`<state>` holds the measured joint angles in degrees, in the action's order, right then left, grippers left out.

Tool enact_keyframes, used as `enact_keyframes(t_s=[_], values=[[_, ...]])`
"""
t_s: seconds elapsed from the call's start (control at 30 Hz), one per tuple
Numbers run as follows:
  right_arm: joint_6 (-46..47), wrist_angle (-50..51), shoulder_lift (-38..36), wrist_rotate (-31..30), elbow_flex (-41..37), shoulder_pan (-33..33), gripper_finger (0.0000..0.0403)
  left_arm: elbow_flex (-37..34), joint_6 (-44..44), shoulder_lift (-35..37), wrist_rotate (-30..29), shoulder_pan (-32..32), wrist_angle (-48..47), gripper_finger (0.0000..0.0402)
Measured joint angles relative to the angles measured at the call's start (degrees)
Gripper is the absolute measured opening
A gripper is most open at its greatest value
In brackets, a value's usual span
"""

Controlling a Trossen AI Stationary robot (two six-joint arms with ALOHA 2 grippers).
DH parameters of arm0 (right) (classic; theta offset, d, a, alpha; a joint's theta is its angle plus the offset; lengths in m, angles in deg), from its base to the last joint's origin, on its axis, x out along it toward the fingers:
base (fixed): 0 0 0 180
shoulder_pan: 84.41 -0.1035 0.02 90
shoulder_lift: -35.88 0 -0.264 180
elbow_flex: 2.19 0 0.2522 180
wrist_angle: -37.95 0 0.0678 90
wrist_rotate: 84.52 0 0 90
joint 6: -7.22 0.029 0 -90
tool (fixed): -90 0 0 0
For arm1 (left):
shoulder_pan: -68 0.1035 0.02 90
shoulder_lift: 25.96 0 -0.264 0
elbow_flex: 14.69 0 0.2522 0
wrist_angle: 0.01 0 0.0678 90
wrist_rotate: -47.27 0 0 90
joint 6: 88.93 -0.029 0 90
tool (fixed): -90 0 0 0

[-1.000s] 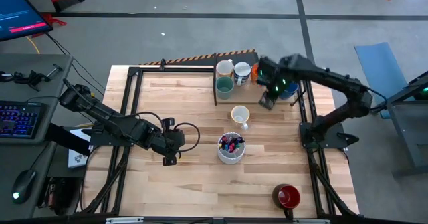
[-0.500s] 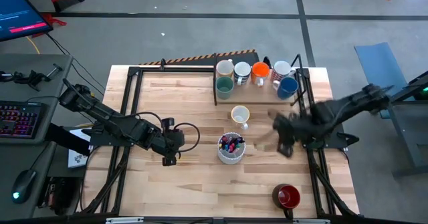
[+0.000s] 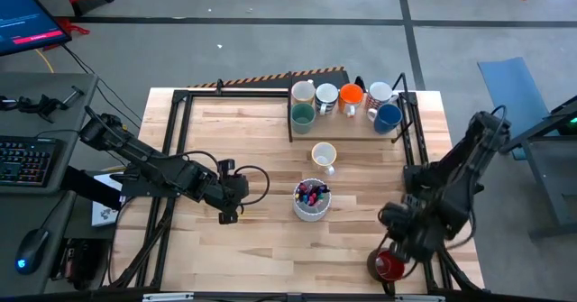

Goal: Place coffee mugs
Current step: Put the black mug on the shelf

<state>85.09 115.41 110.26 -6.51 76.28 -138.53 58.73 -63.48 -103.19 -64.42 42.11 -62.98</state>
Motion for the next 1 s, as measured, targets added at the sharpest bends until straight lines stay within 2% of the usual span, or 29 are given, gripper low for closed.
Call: enact_keyframes(t_s=[0.17,0.3,0.53,1.0], values=[[-0.18,-3.42,6.69,2.23,0.0,-2.01,0.0073,0.0,0.02,0.0,0.0,0.0,0.01,0.0104],[0.6,-5.98,8.93,3.68,0.0,-3.33,0.0073,0.0,0.06,0.0,0.02,0.0,0.02,0.0104],[3.71,-6.17,9.19,4.02,0.0,-5.19,0.0073,0.0,2.98,0.0,0.09,0.0,0.02,0.0104],[3.6,-3.89,9.21,3.86,0.04,-5.3,0.0073,0.0,2.98,0.0,0.11,0.0,0.02,0.0104]])
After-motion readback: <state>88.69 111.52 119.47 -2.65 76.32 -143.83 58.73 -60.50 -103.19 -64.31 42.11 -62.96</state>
